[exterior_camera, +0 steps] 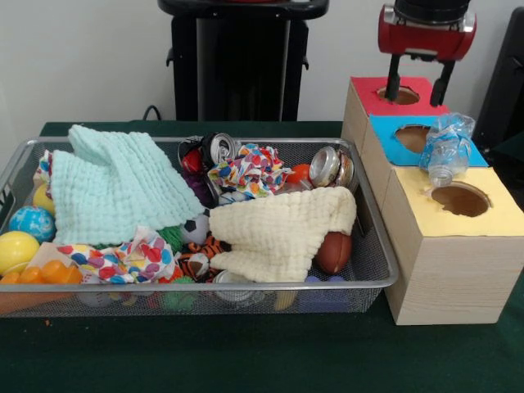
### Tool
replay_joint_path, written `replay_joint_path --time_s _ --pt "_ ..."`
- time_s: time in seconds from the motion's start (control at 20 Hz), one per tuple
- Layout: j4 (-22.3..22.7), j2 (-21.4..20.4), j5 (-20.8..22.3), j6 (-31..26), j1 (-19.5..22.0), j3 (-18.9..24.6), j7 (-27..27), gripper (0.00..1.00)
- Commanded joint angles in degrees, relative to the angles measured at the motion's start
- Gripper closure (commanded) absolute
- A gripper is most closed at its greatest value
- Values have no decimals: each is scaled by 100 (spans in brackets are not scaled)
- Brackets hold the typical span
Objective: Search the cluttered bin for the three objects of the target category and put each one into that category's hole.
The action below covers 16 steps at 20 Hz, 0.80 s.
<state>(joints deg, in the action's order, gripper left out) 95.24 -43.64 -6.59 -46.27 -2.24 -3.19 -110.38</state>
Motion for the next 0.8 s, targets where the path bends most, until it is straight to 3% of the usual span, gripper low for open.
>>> replay_joint_path --time_s 0.05,0.25,0.35,0.6,0.8 --pt "-737 -394 585 -1740 229 120 173 0" --pt "-629 -488 478 -1619 373 280 102 0" --pt "-840 -528 354 -1597 446 437 110 0" --pt "-2517 108 848 -1398 390 423 -79 0" --pt "-3374 458 1027 -1598 370 421 -136 0"
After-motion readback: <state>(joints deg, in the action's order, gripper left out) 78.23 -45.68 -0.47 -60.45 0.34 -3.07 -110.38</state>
